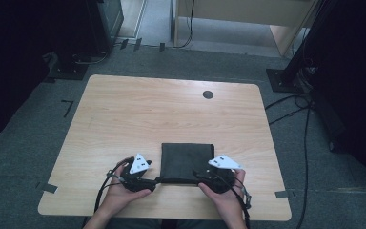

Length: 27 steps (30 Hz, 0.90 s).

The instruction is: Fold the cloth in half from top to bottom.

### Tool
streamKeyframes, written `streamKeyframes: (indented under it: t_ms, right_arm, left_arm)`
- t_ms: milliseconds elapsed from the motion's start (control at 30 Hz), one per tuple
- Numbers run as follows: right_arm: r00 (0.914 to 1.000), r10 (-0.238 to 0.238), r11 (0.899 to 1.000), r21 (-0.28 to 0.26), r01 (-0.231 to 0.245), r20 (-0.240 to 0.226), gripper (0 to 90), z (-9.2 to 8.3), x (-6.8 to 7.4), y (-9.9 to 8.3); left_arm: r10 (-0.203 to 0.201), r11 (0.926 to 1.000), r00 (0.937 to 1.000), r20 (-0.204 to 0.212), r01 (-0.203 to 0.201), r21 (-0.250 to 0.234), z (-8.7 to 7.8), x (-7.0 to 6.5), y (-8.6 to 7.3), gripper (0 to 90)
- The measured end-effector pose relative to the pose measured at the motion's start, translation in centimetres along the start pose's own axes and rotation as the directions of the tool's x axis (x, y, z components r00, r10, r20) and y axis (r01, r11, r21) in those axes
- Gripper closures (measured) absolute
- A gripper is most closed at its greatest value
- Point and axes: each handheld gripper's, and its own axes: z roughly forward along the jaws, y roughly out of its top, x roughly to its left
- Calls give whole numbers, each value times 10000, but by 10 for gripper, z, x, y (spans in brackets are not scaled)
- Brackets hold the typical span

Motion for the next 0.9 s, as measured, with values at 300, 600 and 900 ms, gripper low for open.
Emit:
streamKeyframes:
  t_ms: [300,600,900]
  right_arm:
    - [9976,-616,9955,745,590,331,321,41,15,-18]
    - [9971,-761,9958,521,755,92,293,54,11,-14]
    - [9956,-933,9934,675,926,74,293,91,8,19]
  left_arm:
    - [-999,9950,9909,-904,991,-133,-34,37,-25,234]
    - [-1949,9808,9558,-2200,1910,-387,-59,77,-42,209]
    - [-2523,9673,9296,-2687,2493,-460,-72,99,-54,206]
